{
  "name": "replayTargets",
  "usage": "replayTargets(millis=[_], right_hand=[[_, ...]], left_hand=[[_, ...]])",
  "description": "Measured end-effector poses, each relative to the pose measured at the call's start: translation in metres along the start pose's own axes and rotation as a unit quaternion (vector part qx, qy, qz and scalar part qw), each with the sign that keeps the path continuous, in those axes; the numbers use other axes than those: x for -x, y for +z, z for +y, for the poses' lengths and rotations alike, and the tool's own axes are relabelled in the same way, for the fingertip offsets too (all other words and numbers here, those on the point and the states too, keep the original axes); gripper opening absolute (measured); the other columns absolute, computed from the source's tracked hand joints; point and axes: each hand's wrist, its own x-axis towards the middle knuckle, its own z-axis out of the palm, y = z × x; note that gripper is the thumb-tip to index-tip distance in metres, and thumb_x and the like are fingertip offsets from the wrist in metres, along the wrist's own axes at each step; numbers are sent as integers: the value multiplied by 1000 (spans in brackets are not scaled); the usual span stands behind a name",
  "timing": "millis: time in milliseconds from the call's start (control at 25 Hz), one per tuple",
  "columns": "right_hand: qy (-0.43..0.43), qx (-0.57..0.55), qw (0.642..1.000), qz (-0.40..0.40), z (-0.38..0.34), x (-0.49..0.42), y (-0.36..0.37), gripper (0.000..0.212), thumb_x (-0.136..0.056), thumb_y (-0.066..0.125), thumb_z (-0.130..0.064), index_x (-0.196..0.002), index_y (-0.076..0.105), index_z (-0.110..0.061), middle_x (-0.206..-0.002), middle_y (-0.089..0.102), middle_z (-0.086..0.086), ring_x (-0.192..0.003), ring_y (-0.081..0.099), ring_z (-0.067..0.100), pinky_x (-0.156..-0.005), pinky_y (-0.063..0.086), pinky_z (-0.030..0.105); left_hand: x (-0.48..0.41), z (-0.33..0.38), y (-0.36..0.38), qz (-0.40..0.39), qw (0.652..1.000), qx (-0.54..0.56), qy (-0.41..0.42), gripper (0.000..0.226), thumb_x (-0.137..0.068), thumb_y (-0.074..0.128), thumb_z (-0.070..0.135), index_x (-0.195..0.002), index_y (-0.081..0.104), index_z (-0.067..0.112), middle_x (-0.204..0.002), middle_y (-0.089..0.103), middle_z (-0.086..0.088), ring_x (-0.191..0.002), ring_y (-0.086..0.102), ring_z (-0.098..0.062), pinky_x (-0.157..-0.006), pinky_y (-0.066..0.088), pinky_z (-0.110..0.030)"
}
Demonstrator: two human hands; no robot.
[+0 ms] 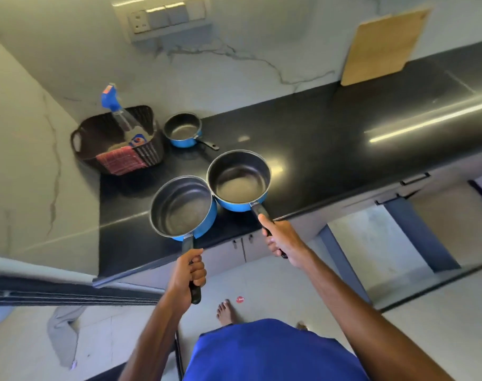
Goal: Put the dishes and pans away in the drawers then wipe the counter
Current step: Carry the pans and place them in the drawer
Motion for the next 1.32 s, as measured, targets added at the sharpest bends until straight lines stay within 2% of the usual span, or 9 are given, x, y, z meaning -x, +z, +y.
replayTargets(millis=[160,320,600,720,960,1160,1320], right_hand=[[-4,-42,999,35,33,45,-90,45,-95,64,-57,-76,54,-17,-53,42,-6,-43,32,9,-39,26,21],[2,-77,993,93,69,85,-185,45,-95,64,-57,-73,54,-19,-50,42,-7,-40,33,9,-39,26,19],[26,-144,969,197,122,138,-312,40,-99,60,-52,-79,56,-17,-53,43,-5,-43,34,8,-40,29,22],[34,-173,961,212,140,138,-360,40,-99,60,-51,-83,58,-15,-57,45,-2,-45,36,9,-43,34,23],[73,-200,946,243,164,116,-457,39,-100,59,-48,-85,60,-12,-60,51,3,-47,41,11,-45,41,21],[96,-183,949,239,164,95,-544,38,-100,59,-45,-84,59,-11,-59,51,3,-47,42,10,-46,40,22],[96,-173,950,242,167,97,-605,36,-100,61,-45,-85,59,-13,-57,49,-2,-47,40,9,-44,39,20]], left_hand=[[12,-45,75,-36,999,-29,-16,42,-96,54,16,-63,31,25,-50,22,11,-36,19,-5,-30,22,-18],[15,-96,161,-71,994,-79,-36,41,-96,52,15,-62,30,24,-50,18,11,-35,17,-4,-31,17,-17],[11,-157,292,-134,967,-194,-90,39,-96,53,15,-62,34,22,-54,22,8,-38,19,-6,-36,18,-19],[-2,-174,338,-161,950,-243,-108,38,-95,55,16,-63,36,22,-58,23,6,-42,21,-7,-41,19,-21],[-37,-209,421,-178,922,-307,-154,37,-95,59,15,-64,39,20,-61,25,3,-45,22,-9,-42,26,-21],[-60,-251,483,-160,917,-296,-215,37,-94,59,14,-66,36,21,-56,24,7,-40,20,-7,-36,23,-19],[-81,-268,536,-156,909,-310,-231,39,-95,57,13,-65,35,22,-54,23,8,-39,19,-6,-36,18,-18]])
